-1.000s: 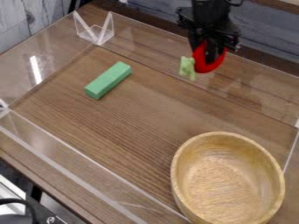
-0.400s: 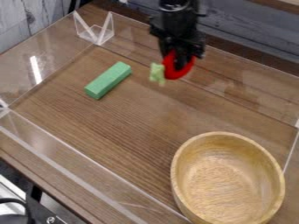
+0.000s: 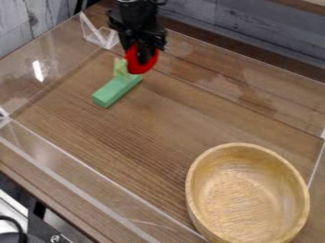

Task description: Move the red object to the left side of the table

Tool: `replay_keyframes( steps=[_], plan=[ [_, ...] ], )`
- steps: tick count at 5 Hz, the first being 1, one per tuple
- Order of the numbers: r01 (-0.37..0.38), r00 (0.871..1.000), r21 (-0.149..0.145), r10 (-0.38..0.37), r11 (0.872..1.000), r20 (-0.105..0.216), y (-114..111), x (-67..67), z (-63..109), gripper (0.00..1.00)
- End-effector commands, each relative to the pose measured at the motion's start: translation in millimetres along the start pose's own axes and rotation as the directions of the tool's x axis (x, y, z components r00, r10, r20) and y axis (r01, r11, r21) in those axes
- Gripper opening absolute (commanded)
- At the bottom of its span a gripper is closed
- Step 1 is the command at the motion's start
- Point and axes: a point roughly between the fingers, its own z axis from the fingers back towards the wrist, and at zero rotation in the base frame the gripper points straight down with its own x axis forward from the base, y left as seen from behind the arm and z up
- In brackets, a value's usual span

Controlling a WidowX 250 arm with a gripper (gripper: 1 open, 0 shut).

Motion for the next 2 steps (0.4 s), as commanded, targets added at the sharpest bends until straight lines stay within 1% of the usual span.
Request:
replay_keyframes(
  steps=[1,2],
  plan=[
    [-0.037,0.997,0.054,0.033,0.998,0.062,35.6,18.4,14.5,0.00],
    [-0.066,0.996,0.076,0.062,0.995,0.061,60.7,21.0,5.7,0.00]
  ],
)
